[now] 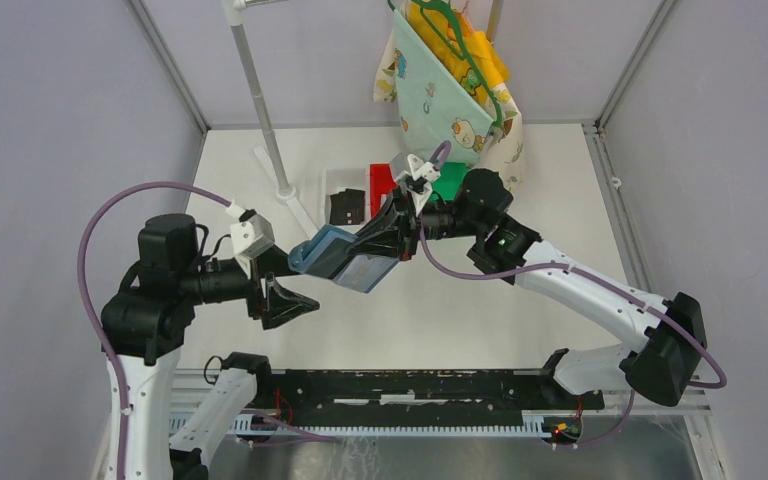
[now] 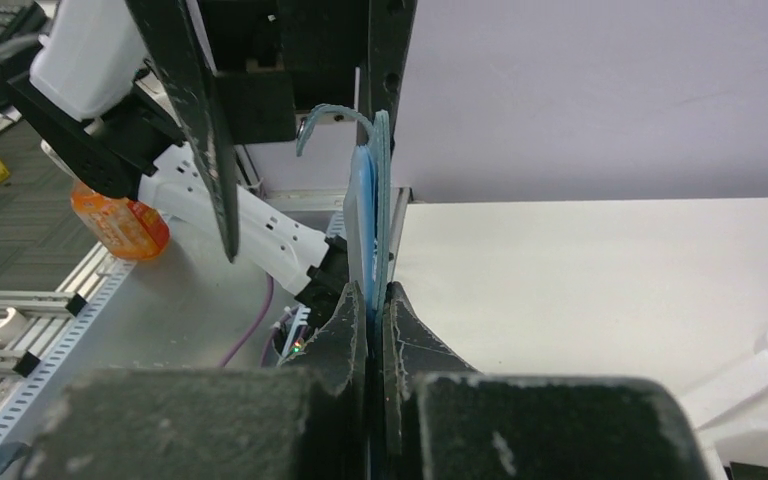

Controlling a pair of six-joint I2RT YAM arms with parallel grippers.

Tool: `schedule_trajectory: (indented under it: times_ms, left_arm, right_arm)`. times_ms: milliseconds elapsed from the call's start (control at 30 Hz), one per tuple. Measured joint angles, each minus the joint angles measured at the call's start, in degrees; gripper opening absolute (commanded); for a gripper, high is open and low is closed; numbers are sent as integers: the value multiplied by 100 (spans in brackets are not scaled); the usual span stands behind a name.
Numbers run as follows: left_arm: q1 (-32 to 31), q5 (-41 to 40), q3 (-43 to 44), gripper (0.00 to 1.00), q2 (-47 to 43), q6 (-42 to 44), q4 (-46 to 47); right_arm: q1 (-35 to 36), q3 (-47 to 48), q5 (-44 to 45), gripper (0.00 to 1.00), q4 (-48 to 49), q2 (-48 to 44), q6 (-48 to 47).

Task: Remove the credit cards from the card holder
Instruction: Remove the credit card from the card holder.

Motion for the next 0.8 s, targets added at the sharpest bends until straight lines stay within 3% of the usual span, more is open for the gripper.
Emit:
schedule_trajectory:
  times_ms: [300,500,800]
  left_arm:
    - [0,-140,-444,45,-201,-595,1049]
    - [0,37,-485,42,-199,-1366,1766]
    - [0,369,-485,30,-72,-2138,2245]
  right_arm:
    - [0,-22,-107,0,774,0,643]
    - [13,-142,-162,0,1008,0,789]
    - [120,-229,-205,0,1036,0,767]
